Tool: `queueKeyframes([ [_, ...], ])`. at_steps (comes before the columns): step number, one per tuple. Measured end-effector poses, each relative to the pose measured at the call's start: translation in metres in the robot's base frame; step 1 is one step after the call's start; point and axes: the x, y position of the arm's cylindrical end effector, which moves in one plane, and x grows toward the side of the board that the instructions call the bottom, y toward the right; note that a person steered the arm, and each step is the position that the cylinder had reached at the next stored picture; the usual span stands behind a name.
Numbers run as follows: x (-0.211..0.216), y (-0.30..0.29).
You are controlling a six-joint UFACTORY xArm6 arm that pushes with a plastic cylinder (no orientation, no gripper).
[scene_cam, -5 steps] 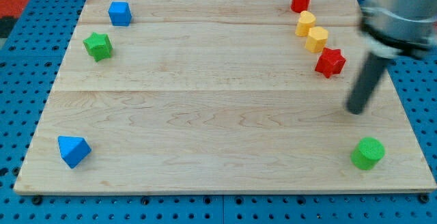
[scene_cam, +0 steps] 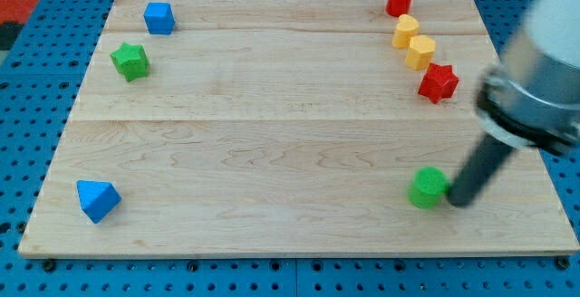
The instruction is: Place the green circle below the green star
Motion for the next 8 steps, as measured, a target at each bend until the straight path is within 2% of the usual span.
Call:
queueKeyframes([
  [1,-0.038,-0.107],
  [2,-0.017,-0.063],
  [3,-0.001,-0.076],
  [4,-0.019,-0.164],
  [5,-0.033,-0.215],
  [6,-0.016,-0.227],
  [8,-0.042,-0.306],
])
